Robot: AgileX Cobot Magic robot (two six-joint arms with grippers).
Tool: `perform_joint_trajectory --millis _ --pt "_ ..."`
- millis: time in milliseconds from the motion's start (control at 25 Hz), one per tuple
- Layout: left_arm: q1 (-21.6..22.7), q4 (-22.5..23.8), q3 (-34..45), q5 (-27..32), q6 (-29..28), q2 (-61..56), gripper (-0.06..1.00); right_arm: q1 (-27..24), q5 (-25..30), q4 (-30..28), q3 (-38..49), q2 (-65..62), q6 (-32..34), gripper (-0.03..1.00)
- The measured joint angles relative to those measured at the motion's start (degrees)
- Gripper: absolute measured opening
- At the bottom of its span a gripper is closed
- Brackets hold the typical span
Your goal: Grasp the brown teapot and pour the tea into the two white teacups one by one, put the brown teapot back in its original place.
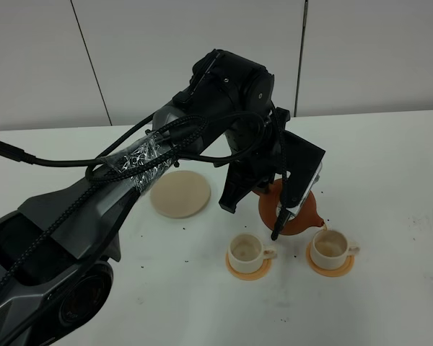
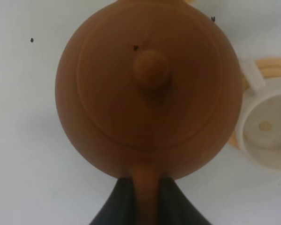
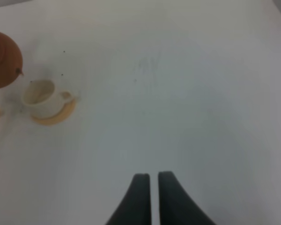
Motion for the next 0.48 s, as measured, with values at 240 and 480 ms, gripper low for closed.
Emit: perform_joint_trajectory --millis 240,480 --pt "-0.6 0.0 0.0 0.0 -0.1 0.0 0.17 0.0 0.0 0.0 0.0 0.0 0.0 0.03" --pt "-1.6 2.2 0.0 0.0 -0.1 0.0 0.17 0.0 0.0 0.0 0.0 0.0 0.0 0.03"
